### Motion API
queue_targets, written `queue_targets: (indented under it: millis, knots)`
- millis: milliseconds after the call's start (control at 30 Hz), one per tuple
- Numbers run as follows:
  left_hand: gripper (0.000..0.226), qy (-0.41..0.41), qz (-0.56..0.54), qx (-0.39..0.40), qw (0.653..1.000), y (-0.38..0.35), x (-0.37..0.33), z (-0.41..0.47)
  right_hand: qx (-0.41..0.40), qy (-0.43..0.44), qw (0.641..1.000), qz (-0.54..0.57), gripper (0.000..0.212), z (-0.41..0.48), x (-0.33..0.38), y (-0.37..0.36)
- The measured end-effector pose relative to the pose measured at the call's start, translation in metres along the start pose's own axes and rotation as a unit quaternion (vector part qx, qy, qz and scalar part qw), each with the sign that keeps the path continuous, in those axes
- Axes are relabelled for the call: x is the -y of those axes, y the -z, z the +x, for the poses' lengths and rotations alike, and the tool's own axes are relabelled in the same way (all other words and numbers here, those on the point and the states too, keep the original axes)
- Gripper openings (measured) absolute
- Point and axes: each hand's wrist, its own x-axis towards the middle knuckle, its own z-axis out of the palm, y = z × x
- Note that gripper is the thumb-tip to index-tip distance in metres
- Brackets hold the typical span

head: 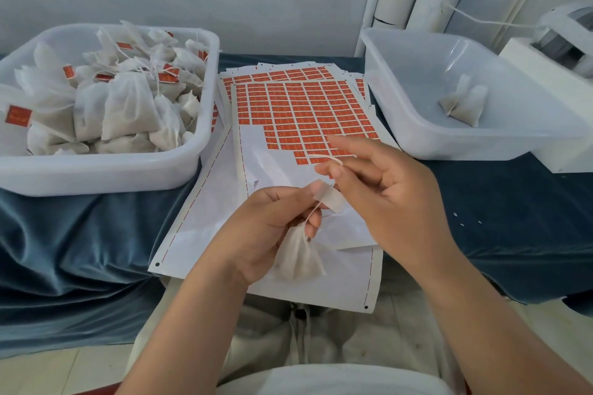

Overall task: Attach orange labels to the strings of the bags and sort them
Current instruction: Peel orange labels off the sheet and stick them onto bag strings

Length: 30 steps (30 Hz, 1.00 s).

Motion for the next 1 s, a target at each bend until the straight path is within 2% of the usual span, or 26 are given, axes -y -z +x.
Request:
queue_targets:
  millis: [100, 333, 500, 667, 733, 867, 933, 1000]
  knots:
    - [0.055, 0.004, 0.003, -0.008, 1.0, 0.001, 0.0, 0.001, 0.004, -0.004, 1.0, 0.014, 0.031, 0.0, -0.001, 0.0]
    - [0.047, -0.031, 0.042, -0.036, 0.998, 0.0, 0.004, 0.003, 0.027, -0.013, 0.999, 0.024, 0.025, 0.004, -0.004, -0.002]
    - [0.037, -0.022, 0.072, -0.051, 0.996, 0.0, 0.003, 0.003, 0.037, -0.03, 0.997, 0.06, 0.024, 0.006, -0.005, -0.002]
    - [0.028, -0.064, 0.112, -0.065, 0.99, -0.006, 0.001, 0.001, 0.046, -0.055, 0.992, 0.1, 0.025, 0.007, -0.007, -0.003]
    - [0.021, -0.102, 0.138, -0.098, 0.98, -0.011, 0.0, 0.0, 0.053, -0.083, 0.988, 0.123, 0.031, 0.008, -0.008, -0.002]
    - [0.028, -0.15, 0.163, -0.185, 0.957, -0.017, -0.002, -0.002, 0.026, -0.145, 0.977, 0.155, 0.046, 0.014, -0.012, -0.004]
    - [0.027, -0.161, 0.161, -0.207, 0.951, -0.018, -0.003, -0.003, 0.021, -0.171, 0.977, 0.127, 0.04, 0.016, -0.012, -0.006]
    - [0.027, -0.168, 0.163, -0.214, 0.948, -0.018, -0.003, -0.004, 0.053, -0.181, 0.98, 0.064, 0.026, 0.016, -0.012, -0.006]
